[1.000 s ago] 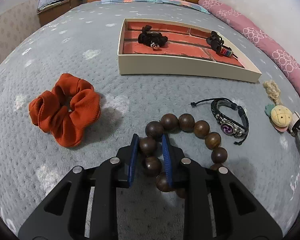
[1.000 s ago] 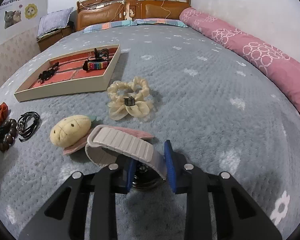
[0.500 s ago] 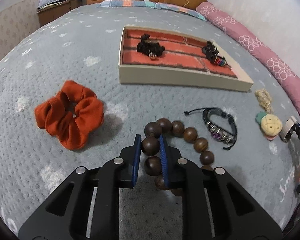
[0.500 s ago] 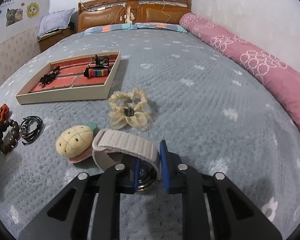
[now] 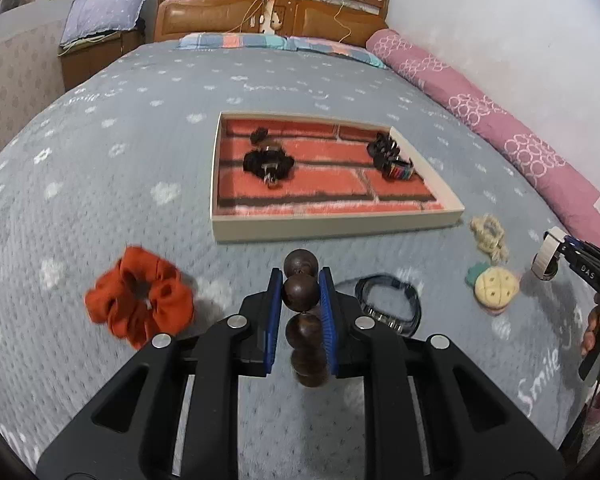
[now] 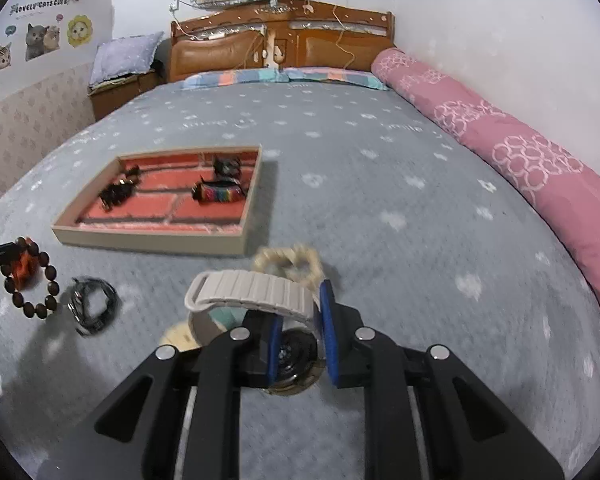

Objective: Organize jewelry
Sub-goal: 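Lift the bead bracelet and watch and carry them toward the tray, then lower the bracelet and watch into the tray and open both tools, then move both tools back toward the orange scrunchie and pineapple hair clip, then grasp the orange scrunchie with the left tool while the right tool grasps the pineapple clip, then carry the scrunchie and pineapple clip into the tray and open both tools, then move both tools back toward the black leather bracelet and cream scrunchie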

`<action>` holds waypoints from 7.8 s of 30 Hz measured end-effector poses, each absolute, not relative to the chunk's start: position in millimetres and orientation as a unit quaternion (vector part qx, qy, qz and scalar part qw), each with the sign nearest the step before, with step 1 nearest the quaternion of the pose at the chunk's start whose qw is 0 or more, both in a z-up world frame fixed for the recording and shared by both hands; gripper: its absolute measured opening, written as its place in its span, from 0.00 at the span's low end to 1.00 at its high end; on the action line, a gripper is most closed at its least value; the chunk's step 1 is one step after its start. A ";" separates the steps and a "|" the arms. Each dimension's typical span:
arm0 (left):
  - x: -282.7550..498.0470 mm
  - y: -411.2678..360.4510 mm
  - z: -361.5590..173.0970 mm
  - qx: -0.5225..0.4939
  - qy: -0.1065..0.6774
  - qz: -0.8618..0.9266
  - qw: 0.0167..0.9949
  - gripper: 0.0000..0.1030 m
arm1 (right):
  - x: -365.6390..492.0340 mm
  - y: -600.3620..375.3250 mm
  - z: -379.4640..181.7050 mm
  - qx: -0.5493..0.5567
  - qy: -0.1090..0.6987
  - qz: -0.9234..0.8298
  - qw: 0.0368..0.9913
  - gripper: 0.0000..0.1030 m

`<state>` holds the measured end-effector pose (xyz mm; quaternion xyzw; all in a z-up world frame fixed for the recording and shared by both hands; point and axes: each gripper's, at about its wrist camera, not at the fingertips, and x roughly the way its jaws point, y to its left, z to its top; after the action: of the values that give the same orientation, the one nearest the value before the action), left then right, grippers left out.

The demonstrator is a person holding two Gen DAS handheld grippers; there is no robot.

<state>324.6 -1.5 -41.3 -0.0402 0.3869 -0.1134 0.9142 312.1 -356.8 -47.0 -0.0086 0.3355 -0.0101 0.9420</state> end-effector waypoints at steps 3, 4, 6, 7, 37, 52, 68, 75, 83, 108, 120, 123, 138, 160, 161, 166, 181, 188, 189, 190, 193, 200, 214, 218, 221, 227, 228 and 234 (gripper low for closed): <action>332.6 -4.9 -28.7 -0.034 0.380 -0.112 0.918 0.17 | 325.6 -345.6 -38.0 -0.009 0.331 0.001 0.944 0.18; 336.1 -5.6 -24.3 -0.032 0.378 -0.113 0.918 0.17 | 331.5 -340.9 -35.1 -0.010 0.330 0.005 0.944 0.18; 344.2 -6.7 -14.6 -0.033 0.372 -0.114 0.921 0.17 | 343.5 -330.7 -30.7 -0.012 0.329 0.014 0.944 0.18; 349.6 -6.5 -9.8 -0.034 0.369 -0.114 0.922 0.17 | 348.3 -326.6 -29.4 -0.014 0.329 0.016 0.944 0.18; 490.9 17.8 -82.3 -0.080 0.435 -0.064 0.894 0.17 | 493.6 -268.7 -93.6 0.030 0.396 0.015 0.918 0.18; 492.0 13.0 -101.4 -0.053 0.457 -0.047 0.887 0.20 | 490.8 -266.8 -101.1 -0.005 0.427 0.007 0.904 0.19; 445.0 13.8 -67.1 -0.050 0.427 -0.062 0.901 0.71 | 453.7 -276.5 -81.3 -0.040 0.422 0.006 0.905 0.65; 405.9 45.3 -33.0 -0.052 0.395 -0.044 0.916 0.89 | 418.1 -295.2 -57.7 -0.032 0.396 0.007 0.917 0.85; 370.7 74.4 -25.2 -0.036 0.383 -0.020 0.923 0.94 | 374.5 -312.4 -44.5 -0.025 0.372 -0.017 0.928 0.92; 342.9 96.9 -96.3 -0.034 0.415 -0.008 0.909 0.95 | 316.7 -287.3 -116.7 -0.061 0.397 -0.030 0.915 0.93; 369.7 91.6 -115.7 -0.028 0.444 -0.011 0.896 0.95 | 320.4 -290.8 -124.2 -0.054 0.403 -0.028 0.913 0.92; 374.2 88.9 -118.7 -0.026 0.450 -0.018 0.893 0.88 | 322.4 -292.4 -125.1 -0.048 0.406 -0.021 0.912 0.89; 373.5 85.3 -116.7 -0.032 0.458 -0.037 0.888 0.30 | 323.3 -290.0 -120.7 -0.035 0.408 0.015 0.912 0.56; 427.6 18.9 -16.5 -0.058 0.397 -0.115 0.909 0.26 | 392.4 -283.7 -10.1 -0.012 0.316 0.052 0.947 0.55; 436.1 12.6 -14.0 -0.058 0.397 -0.119 0.908 0.26 | 405.2 -277.9 -8.1 -0.014 0.313 0.056 0.948 0.55; 485.8 -13.1 -17.0 -0.046 0.404 -0.116 0.906 0.26 | 453.4 -256.4 -13.5 -0.008 0.314 0.071 0.947 0.55; 550.6 -31.6 -81.6 -0.025 0.443 -0.074 0.893 0.26 | 548.2 -240.9 -83.1 0.023 0.381 0.038 0.924 0.55; 553.2 -25.1 -93.1 -0.024 0.445 -0.063 0.893 0.28 | 545.9 -238.5 -93.1 0.028 0.375 0.037 0.926 0.56; 553.0 -24.8 -93.2 -0.022 0.444 -0.063 0.894 0.28 | 545.8 -237.0 -92.1 0.026 0.372 0.037 0.927 0.56; 552.9 -24.7 -93.4 -0.020 0.443 -0.062 0.894 0.29 | 544.9 -233.7 -91.3 0.022 0.369 0.041 0.928 0.56; 552.5 -24.5 -93.7 -0.019 0.441 -0.059 0.895 0.33 | 543.5 -224.1 -91.9 0.011 0.367 0.046 0.929 0.57; 542.3 -19.3 -84.2 -0.025 0.434 -0.055 0.899 0.48 | 531.5 -228.2 -78.1 0.011 0.361 0.059 0.930 0.73; 447.1 -22.4 -0.5 -0.030 0.370 -0.072 0.926 0.93 | 425.1 -335.6 3.2 0.014 0.304 0.030 0.952 0.88; 419.2 -31.3 -2.2 -0.033 0.376 -0.078 0.923 0.94 | 402.7 -362.9 -5.3 0.030 0.312 0.014 0.949 0.88; 399.4 -41.8 -11.3 -0.028 0.380 -0.081 0.921 0.95 | 393.6 -374.6 -16.6 0.045 0.321 0.007 0.946 0.88; 374.8 -63.4 -42.5 -0.020 0.398 -0.079 0.914 0.95 | 382.3 -388.2 -52.2 0.040 0.339 -0.017 0.940 0.88; 372.6 -66.7 -50.3 -0.019 0.405 -0.078 0.911 0.95 | 382.4 -389.7 -58.0 0.039 0.344 -0.019 0.938 0.88; 369.3 -70.0 -83.5 -0.015 0.430 -0.067 0.900 0.95 | 383.3 -400.0 -93.3 0.037 0.369 -0.038 0.928 0.88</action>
<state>369.3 -70.0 -83.5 -0.0154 0.4300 -0.0668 0.9002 383.3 -400.0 -93.3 0.0367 0.3686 -0.0385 0.9281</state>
